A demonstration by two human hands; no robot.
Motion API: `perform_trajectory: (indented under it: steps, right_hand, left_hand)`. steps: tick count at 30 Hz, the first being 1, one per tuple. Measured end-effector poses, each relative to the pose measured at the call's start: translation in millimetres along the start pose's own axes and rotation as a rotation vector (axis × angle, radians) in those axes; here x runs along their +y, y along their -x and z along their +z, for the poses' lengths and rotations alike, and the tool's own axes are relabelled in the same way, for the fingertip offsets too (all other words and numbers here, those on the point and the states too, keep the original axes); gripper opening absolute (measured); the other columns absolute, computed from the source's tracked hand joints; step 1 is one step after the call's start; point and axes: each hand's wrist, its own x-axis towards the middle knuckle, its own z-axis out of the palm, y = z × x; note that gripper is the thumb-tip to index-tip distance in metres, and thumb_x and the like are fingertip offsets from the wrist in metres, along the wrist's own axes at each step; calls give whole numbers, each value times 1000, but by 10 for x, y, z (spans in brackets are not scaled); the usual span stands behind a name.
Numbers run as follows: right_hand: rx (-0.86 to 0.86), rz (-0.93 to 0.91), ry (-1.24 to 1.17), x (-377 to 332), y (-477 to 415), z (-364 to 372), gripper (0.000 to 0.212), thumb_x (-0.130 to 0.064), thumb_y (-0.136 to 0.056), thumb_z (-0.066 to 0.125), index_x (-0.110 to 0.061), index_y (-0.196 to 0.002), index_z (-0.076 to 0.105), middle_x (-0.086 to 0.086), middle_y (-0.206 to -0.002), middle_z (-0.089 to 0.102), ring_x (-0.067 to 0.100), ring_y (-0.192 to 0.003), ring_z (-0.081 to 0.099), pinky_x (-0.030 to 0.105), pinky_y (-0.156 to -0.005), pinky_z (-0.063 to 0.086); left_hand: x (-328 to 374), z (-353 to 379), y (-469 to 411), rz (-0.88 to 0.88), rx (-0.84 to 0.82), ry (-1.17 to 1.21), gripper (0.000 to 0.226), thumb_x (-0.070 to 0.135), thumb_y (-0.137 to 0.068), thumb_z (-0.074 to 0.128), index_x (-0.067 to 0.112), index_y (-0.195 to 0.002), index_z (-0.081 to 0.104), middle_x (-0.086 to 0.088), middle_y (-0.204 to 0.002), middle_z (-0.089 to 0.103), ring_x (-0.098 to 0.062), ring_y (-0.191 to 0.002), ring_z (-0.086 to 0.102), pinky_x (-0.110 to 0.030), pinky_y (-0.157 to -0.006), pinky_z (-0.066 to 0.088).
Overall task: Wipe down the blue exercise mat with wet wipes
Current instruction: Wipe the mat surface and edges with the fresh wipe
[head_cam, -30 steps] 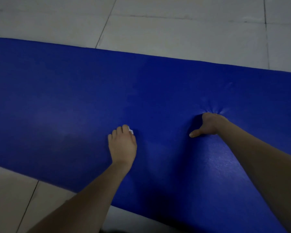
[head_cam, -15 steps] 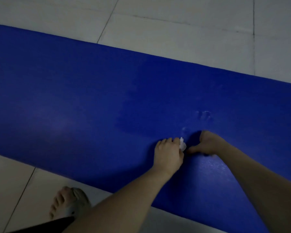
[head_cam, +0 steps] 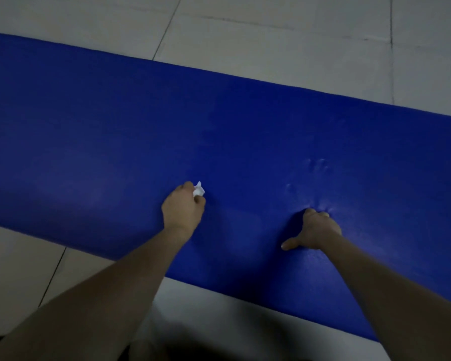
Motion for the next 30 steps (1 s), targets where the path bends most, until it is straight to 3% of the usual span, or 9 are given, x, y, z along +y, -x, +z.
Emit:
perform_trajectory:
  steps: [5, 9, 11, 14, 19, 24, 30]
  right_hand:
    - [-18, 12, -12, -48, -52, -32, 115, -65, -49, 92, -11, -136, 40, 16, -141, 45, 30, -129, 49, 41, -97, 53]
    - [12, 17, 9, -23, -60, -6, 117, -66, -48, 91, -11, -138, 40, 15, -139, 47, 30, -126, 51, 40, -95, 51]
    - [11, 21, 4, -28, -70, -10, 118, -66, -48, 91, -11, -139, 39, 14, -137, 48, 29, -123, 53, 39, -92, 53]
    - [22, -7, 17, -16, -74, -17, 112, -68, -48, 90, -13, -133, 42, 11, -135, 50, 28, -124, 52, 38, -90, 51]
    - [25, -36, 23, 3, -74, -11, 96, -71, -46, 89, -19, -111, 41, 8, -129, 54, 27, -119, 54, 38, -86, 50]
    - [31, -40, 24, 3, -65, -6, 94, -71, -44, 89, -19, -106, 42, 6, -115, 59, 25, -105, 62, 36, -80, 54]
    - [45, -50, 27, 1, -41, -20, 89, -70, -44, 90, -21, -102, 44, 3, -100, 60, 25, -98, 64, 36, -80, 55]
  left_hand:
    - [521, 275, 381, 136, 3, 29, 23, 28, -102, 47, 12, -89, 57, -7, -86, 65, -24, -68, 58, -30, -58, 33]
    - [1082, 594, 820, 345, -110, 37, 28, 25, -101, 42, 13, -105, 67, -9, -101, 71, -29, -86, 67, -37, -66, 51]
    - [1206, 651, 871, 369, -164, 31, 24, 29, -101, 48, 14, -109, 64, -8, -97, 70, -27, -82, 67, -39, -67, 54]
    - [1084, 623, 713, 435, -90, -86, 16, 31, -96, 58, 16, -96, 64, -5, -81, 70, -26, -67, 65, -35, -62, 47]
    - [374, 278, 313, 307, 18, -206, 19, 30, -95, 60, 16, -83, 61, -6, -73, 68, -28, -57, 61, -30, -53, 37]
    - [-386, -158, 28, -9, 42, -223, 23, 30, -102, 49, 9, -92, 51, -13, -85, 65, -30, -69, 56, -35, -57, 36]
    - [-74, 38, 315, -15, 23, -64, 29, 28, -104, 49, 8, -122, 60, -9, -115, 70, -29, -95, 67, -39, -76, 51]
